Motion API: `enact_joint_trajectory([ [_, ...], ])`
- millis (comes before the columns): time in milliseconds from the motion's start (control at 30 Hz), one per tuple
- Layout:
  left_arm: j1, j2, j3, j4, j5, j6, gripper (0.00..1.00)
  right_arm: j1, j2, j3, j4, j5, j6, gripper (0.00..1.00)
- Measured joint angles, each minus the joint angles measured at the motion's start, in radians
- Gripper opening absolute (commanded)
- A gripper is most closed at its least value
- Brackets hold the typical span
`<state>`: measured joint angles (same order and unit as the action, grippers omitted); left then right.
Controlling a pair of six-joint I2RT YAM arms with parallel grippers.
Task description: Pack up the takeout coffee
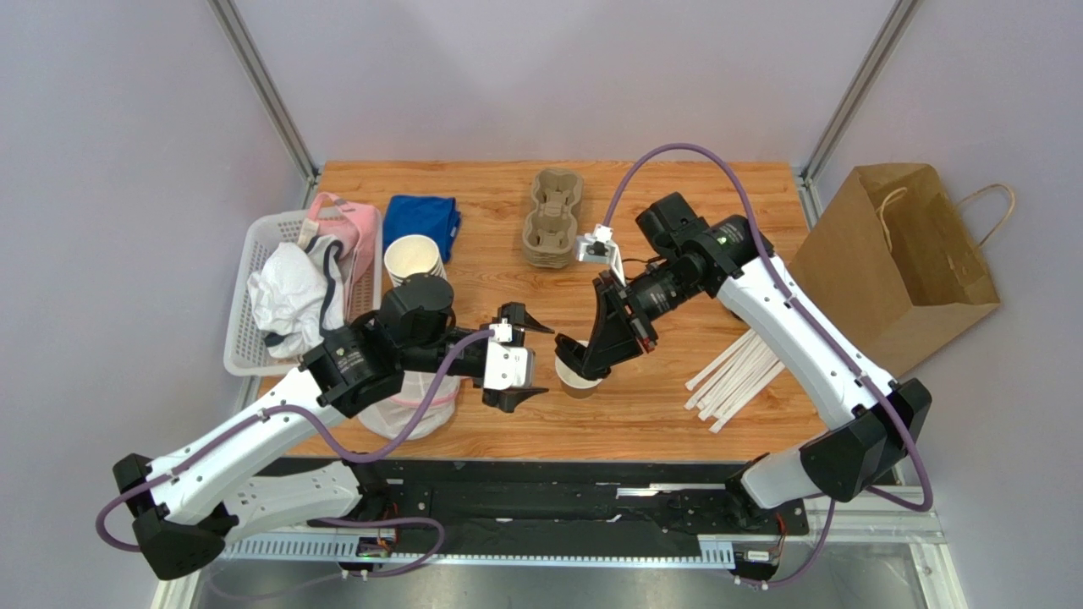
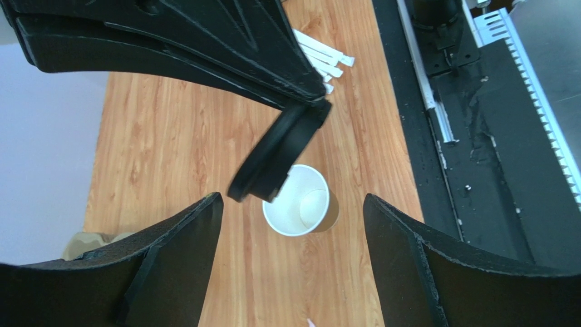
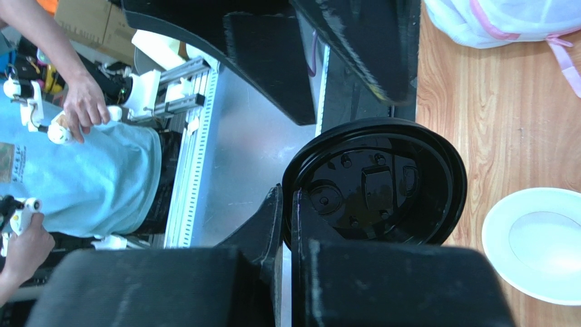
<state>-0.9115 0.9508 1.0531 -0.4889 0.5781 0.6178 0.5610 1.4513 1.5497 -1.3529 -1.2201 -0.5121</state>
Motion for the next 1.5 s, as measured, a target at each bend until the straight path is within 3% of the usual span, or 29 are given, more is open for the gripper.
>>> enact_joint_trajectory([
  [300,-0.035,0.013,-0.023,0.060,-0.030,0.084,0.74,0.106,0.001,-0.008,0.000,0.027,-0.003,0.00],
  [633,-0.105,0.084,-0.022,0.039,-0.021,0.099,0.17,0.108,0.006,0.017,-0.008,0.063,-0.002,0.00],
  [667,-0.109,0.094,-0.021,0.027,-0.017,0.100,0.14,0.106,0.008,0.024,-0.012,0.072,-0.002,0.04],
  [767,-0.109,0.112,-0.005,0.016,-0.020,0.087,0.00,0.106,0.019,0.074,-0.035,0.119,-0.002,0.37],
  [800,-0.107,0.114,0.002,0.014,-0.024,0.077,0.00,0.100,0.029,0.111,-0.041,0.137,-0.006,0.54],
  [833,-0.107,0.116,0.006,0.014,-0.027,0.065,0.00,0.091,0.038,0.138,-0.038,0.143,-0.005,0.59],
  [967,-0.076,0.139,0.034,0.001,0.005,-0.049,0.00,-0.034,0.080,0.262,-0.022,0.153,-0.006,0.64],
  [1100,0.074,0.230,0.129,-0.002,0.133,-0.278,0.00,-0.199,0.066,0.276,-0.001,0.204,0.058,0.72],
  [1300,0.222,0.350,0.166,0.132,0.301,-0.664,0.00,-0.224,-0.093,0.224,0.120,0.393,0.123,0.70],
  [1500,0.293,0.426,0.167,0.251,0.454,-0.946,0.00,-0.202,-0.217,0.207,0.184,0.448,0.119,0.62],
])
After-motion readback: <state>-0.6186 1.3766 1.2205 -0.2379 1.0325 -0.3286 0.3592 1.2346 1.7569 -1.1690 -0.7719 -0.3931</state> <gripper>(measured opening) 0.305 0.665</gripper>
